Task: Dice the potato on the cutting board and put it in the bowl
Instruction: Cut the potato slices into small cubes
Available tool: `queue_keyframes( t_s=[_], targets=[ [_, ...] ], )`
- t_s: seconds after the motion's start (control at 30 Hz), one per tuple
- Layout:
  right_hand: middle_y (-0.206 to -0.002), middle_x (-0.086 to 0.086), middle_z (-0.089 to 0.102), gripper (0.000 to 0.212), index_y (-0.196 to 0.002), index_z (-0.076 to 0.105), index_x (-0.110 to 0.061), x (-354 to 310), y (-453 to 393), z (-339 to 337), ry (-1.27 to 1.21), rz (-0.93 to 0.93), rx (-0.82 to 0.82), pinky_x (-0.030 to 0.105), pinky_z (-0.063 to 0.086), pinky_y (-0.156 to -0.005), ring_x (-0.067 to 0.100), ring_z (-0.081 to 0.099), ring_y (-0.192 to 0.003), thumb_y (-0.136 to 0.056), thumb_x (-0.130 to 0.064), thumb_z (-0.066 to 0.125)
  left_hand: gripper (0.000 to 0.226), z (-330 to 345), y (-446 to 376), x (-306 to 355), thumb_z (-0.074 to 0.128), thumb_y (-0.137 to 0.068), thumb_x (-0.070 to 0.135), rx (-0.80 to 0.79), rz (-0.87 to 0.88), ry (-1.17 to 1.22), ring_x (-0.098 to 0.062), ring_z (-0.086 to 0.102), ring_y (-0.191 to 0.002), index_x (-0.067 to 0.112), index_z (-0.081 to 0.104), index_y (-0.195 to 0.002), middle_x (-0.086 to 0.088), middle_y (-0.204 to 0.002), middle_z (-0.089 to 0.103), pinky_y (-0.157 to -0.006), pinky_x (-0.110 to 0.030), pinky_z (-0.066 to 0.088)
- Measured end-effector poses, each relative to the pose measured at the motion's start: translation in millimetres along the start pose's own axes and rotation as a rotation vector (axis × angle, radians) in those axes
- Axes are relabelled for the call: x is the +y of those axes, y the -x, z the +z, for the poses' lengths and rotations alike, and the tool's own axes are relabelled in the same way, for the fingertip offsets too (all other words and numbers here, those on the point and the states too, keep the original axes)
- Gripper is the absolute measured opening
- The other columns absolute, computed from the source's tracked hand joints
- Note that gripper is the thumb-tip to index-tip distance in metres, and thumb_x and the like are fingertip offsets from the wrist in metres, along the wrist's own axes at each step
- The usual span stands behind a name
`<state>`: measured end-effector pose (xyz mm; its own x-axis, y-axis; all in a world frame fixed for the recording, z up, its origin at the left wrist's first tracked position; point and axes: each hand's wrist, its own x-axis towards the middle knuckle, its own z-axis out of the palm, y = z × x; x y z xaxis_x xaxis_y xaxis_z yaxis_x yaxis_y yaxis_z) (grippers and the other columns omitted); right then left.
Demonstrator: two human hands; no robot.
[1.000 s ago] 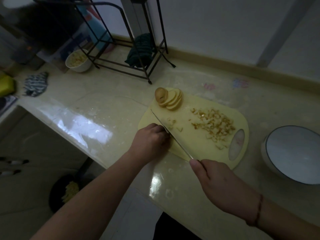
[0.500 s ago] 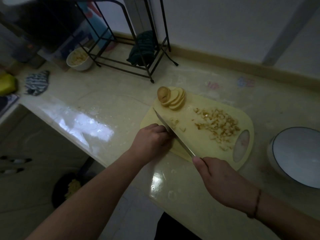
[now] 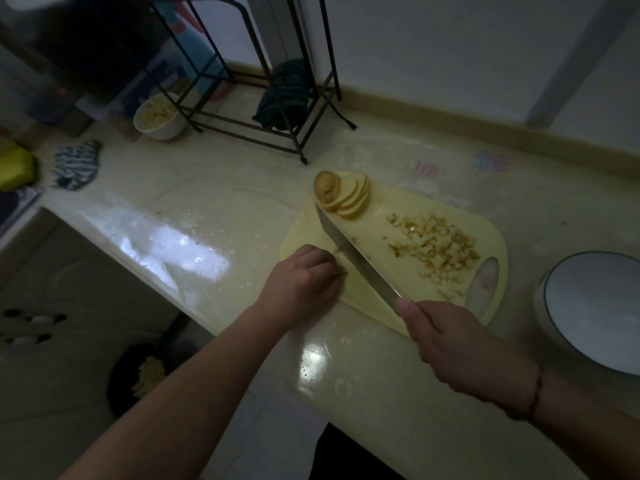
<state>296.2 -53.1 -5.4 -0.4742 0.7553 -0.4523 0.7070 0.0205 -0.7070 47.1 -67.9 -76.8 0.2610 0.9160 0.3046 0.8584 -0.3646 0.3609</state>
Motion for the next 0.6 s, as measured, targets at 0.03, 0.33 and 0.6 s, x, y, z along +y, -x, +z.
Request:
queue_keyframes(
  t_s=[0.03, 0.33, 0.6],
  targets=[
    [-0.065, 0.012, 0.061, 0.061, -0.068, 0.051, -0.005, -1.0, 1.2, 0.0, -0.002, -0.004, 0.005, 0.033, 0.044, -0.061, 0.010, 0.049, -0.049, -0.096, -0.053, 0.027, 0.015, -0.9, 0.5, 0.5, 0.066, -0.090, 0.017, 0.011, 0.014, 0.006, -0.029, 0.066, -0.082, 0.006, 0.076, -0.088, -0.008, -0.091, 0.069, -0.063, -0.038, 0.056],
    [-0.055, -0.001, 0.050, 0.060, -0.063, 0.046, -0.013, -1.5, 12.2, 7.2, -0.004, -0.067, 0.015, 0.023, 0.036, -0.056, 0.009, 0.047, -0.053, -0.088, -0.062, 0.023, 0.014, -9.0, 6.7, -7.5, 0.073, -0.088, 0.015, 0.080, 0.136, -0.046, -0.031, 0.064, -0.081, 0.003, 0.073, -0.082, -0.013, -0.089, 0.068, -0.068, -0.035, 0.052],
    [-0.061, 0.006, 0.058, 0.060, -0.067, 0.051, -0.009, 1.2, 2.7, 7.1, -0.013, -0.064, 0.019, 0.032, 0.041, -0.066, 0.014, 0.053, -0.059, -0.091, -0.058, 0.027, 0.019, -4.3, 13.3, -17.7, 0.065, -0.091, 0.017, 0.119, -0.041, -0.034, -0.030, 0.065, -0.089, 0.001, 0.074, -0.095, -0.011, -0.099, 0.070, -0.074, -0.039, 0.054]
  ],
)
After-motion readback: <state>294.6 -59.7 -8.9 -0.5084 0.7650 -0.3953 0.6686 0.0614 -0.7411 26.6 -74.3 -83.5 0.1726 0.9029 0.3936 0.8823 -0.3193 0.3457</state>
